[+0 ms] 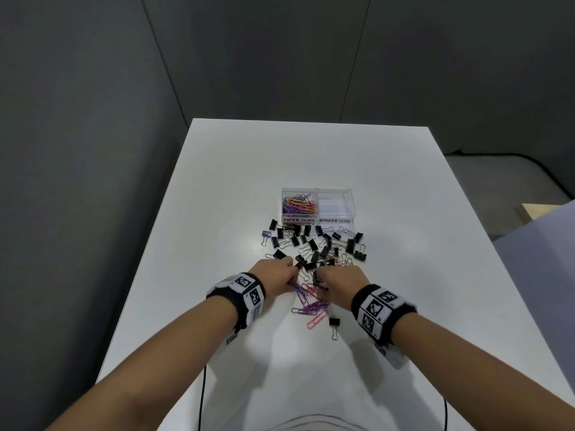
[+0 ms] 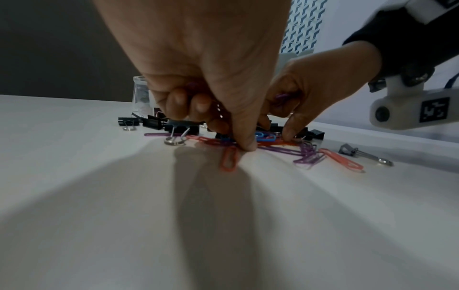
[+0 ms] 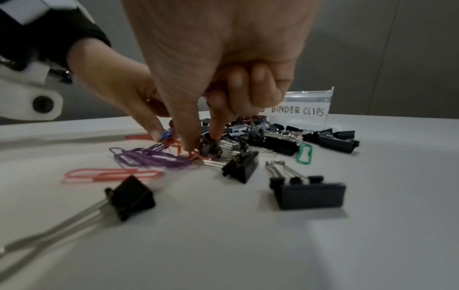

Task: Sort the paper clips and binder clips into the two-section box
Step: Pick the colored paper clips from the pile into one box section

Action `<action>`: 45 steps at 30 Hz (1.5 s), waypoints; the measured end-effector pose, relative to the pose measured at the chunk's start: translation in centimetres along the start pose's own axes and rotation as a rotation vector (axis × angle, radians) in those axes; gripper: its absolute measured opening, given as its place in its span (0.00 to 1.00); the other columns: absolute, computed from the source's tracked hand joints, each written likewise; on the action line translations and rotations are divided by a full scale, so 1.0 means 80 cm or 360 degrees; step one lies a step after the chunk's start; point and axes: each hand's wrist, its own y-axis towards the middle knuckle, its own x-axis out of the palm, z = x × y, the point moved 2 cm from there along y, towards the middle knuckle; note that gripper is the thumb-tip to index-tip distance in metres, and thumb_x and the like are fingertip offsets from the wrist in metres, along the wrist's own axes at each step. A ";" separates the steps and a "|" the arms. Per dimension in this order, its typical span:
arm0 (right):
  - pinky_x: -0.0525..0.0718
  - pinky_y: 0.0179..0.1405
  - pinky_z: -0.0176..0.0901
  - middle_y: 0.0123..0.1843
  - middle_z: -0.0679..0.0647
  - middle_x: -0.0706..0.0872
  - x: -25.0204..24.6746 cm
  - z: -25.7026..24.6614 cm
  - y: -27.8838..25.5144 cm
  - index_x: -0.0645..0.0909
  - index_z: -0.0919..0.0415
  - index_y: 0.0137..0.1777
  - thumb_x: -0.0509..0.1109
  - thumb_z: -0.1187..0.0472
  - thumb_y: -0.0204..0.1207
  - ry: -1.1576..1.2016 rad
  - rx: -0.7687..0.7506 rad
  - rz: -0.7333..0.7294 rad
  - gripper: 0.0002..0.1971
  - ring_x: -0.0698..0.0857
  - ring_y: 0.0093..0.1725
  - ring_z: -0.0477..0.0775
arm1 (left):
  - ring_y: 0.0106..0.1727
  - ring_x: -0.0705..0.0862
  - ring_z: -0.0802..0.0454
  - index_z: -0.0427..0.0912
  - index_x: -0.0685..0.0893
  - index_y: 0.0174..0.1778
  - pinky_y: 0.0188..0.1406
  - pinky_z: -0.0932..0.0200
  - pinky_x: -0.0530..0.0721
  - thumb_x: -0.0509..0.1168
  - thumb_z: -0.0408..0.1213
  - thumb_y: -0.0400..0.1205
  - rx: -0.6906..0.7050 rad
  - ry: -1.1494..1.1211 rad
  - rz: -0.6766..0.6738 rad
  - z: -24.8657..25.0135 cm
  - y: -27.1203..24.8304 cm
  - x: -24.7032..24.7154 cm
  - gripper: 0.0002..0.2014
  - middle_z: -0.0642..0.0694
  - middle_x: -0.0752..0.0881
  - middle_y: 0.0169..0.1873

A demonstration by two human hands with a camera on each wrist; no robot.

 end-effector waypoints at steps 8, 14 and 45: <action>0.81 0.47 0.48 0.56 0.54 0.85 0.007 0.001 0.003 0.74 0.61 0.58 0.62 0.53 0.80 0.0082 0.0150 0.0092 0.13 0.85 0.53 0.59 | 0.58 0.82 0.42 0.41 0.79 0.62 0.51 0.50 0.81 0.58 0.45 0.85 0.0091 0.0104 0.0074 -0.008 -0.008 -0.003 0.15 0.44 0.76 0.64; 0.82 0.46 0.49 0.52 0.56 0.86 0.014 -0.005 0.000 0.77 0.62 0.53 0.59 0.62 0.81 0.0074 0.0188 0.0065 0.07 0.86 0.49 0.59 | 0.60 0.81 0.43 0.40 0.78 0.62 0.51 0.50 0.80 0.54 0.41 0.86 0.0096 0.0168 0.0107 -0.006 -0.006 -0.002 0.14 0.43 0.80 0.60; 0.70 0.38 0.45 0.40 0.55 0.77 0.003 0.017 -0.008 0.66 0.56 0.46 0.50 0.62 0.83 0.0560 0.0266 -0.0050 0.05 0.75 0.39 0.55 | 0.43 0.81 0.43 0.41 0.74 0.60 0.44 0.56 0.74 0.49 0.42 0.86 -0.0383 -0.0319 0.0313 -0.022 -0.024 -0.005 0.13 0.43 0.86 0.45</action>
